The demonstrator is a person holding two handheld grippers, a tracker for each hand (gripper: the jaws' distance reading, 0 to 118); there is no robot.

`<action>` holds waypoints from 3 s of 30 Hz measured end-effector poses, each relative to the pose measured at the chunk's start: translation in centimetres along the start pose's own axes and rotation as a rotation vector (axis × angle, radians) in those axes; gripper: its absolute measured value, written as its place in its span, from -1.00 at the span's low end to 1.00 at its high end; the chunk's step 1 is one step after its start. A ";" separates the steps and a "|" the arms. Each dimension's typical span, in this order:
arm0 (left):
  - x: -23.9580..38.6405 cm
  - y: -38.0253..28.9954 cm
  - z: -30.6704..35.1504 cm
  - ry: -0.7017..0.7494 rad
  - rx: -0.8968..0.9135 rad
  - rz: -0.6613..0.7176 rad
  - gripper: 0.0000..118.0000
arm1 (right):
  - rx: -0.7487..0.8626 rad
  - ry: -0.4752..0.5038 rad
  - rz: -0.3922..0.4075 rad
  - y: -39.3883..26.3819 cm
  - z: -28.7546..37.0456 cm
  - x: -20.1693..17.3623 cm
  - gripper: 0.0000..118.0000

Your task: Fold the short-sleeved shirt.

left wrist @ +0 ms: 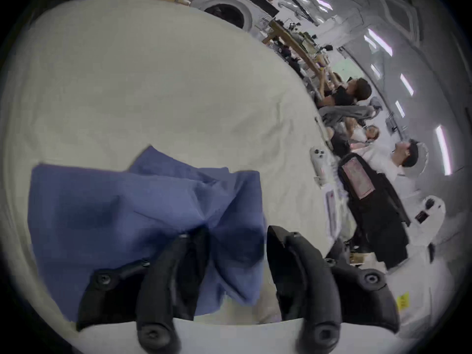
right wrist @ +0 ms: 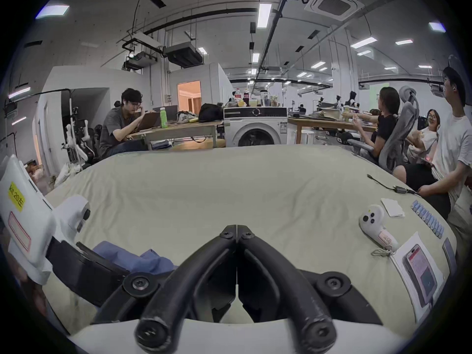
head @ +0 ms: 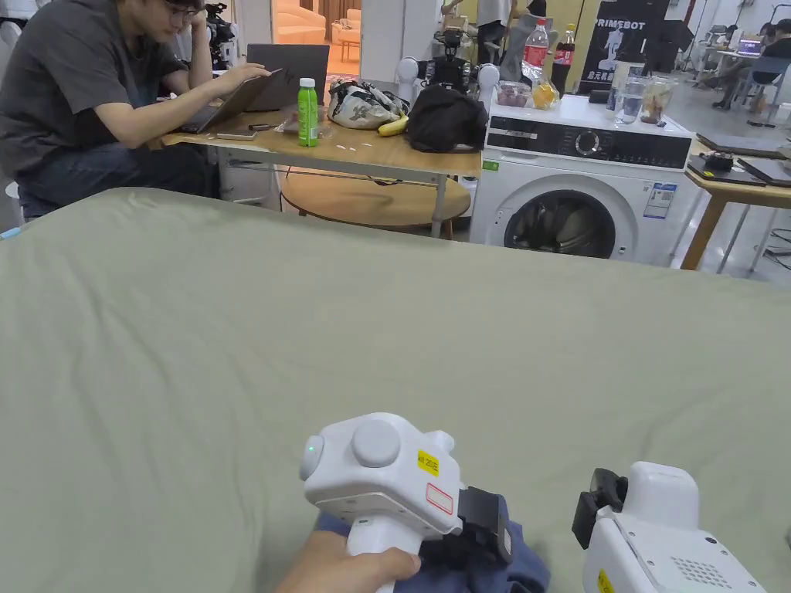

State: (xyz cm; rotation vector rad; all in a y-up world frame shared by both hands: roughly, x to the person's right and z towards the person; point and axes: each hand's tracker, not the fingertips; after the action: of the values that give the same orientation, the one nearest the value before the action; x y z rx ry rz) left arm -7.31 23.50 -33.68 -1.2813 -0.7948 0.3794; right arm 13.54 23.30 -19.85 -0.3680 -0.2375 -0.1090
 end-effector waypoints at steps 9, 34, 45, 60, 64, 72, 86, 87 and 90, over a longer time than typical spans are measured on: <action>-0.7 -0.7 4.0 -0.120 0.137 -0.032 -0.54 | -0.003 -0.004 -0.008 -0.2 -0.1 0.2 -1.00; -2.2 -2.2 3.9 -0.046 0.293 -0.096 -1.00 | 0.045 0.005 0.001 2.1 -0.8 -1.0 -1.00; -3.6 -6.5 12.4 0.461 0.916 -0.401 -1.00 | 0.163 0.005 0.050 4.4 -0.6 -2.7 -1.00; -5.0 -8.3 15.2 0.640 1.185 -0.418 -1.00 | 0.151 0.039 0.076 3.6 1.9 -3.7 -1.00; -5.6 -8.7 15.2 0.620 1.157 -0.399 -1.00 | -0.013 0.125 0.107 0.8 1.8 -4.7 -1.00; -7.2 -10.1 14.4 0.557 1.048 -0.324 -1.00 | -0.372 0.118 0.091 -5.1 -3.7 -6.0 -1.00; -15.9 -5.3 13.6 -0.025 0.458 0.013 0.04 | -0.401 0.130 0.110 -4.7 -4.7 -5.8 -1.00; -16.7 -4.9 13.3 -0.071 0.440 0.042 0.05 | -0.402 0.132 0.109 -4.7 -4.8 -5.8 -1.00; -19.2 -3.4 11.2 -0.234 0.302 0.148 0.12 | -0.405 0.136 0.104 -4.7 -4.8 -5.7 -1.00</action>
State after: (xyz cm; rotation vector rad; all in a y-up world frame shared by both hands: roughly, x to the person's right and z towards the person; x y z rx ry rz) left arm -29.01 17.79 -35.66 -1.0253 -0.8050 0.7509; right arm 8.34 17.55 -24.03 -0.7713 -0.0590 -0.0787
